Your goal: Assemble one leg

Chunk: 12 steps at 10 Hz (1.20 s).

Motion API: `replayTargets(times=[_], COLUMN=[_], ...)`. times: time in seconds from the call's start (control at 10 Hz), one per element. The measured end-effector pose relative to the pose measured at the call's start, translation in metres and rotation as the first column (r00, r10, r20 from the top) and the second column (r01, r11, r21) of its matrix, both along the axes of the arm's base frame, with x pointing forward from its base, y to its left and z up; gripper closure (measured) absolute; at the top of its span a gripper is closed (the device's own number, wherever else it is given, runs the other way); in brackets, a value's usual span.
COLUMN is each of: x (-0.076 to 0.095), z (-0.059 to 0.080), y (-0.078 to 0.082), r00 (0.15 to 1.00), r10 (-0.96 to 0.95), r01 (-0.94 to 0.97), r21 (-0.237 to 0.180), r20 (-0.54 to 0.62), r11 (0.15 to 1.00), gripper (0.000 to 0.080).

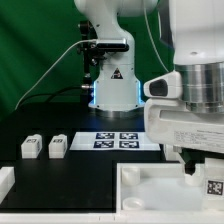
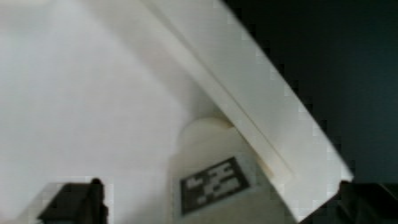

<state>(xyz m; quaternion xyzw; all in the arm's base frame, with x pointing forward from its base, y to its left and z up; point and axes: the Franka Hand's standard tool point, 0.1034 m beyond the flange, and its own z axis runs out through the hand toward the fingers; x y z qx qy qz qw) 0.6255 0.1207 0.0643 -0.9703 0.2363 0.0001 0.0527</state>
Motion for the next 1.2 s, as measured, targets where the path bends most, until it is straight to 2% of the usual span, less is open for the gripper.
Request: replayTargets(times=[0.2, 0.4, 0.5, 0.8, 1.1, 1.2], x=[0.0009, 0.0007, 0.0007, 0.0009, 0.0043, 0.0037], z=[-0.0008, -0.0013, -0.0013, -0.0013, 0.0007, -0.0001], y=[-0.0004, -0.0006, -0.0006, -0.0009, -0.0017, -0.0003], r00=[1.0, 1.0, 1.0, 1.0, 0.922, 0.9], r10=[-0.029, -0.029, -0.029, -0.029, -0.385, -0.434], r01=[0.029, 0.029, 0.029, 0.029, 0.385, 0.434], r21=[0.003, 0.003, 0.003, 0.003, 0.013, 0.013], r20=[0.003, 0.002, 0.002, 0.003, -0.035, -0.043], r11=[1.0, 1.0, 1.0, 1.0, 0.923, 0.901], gripper=[0.015, 0.0411, 0.0511, 0.0509, 0.0509, 0.0509])
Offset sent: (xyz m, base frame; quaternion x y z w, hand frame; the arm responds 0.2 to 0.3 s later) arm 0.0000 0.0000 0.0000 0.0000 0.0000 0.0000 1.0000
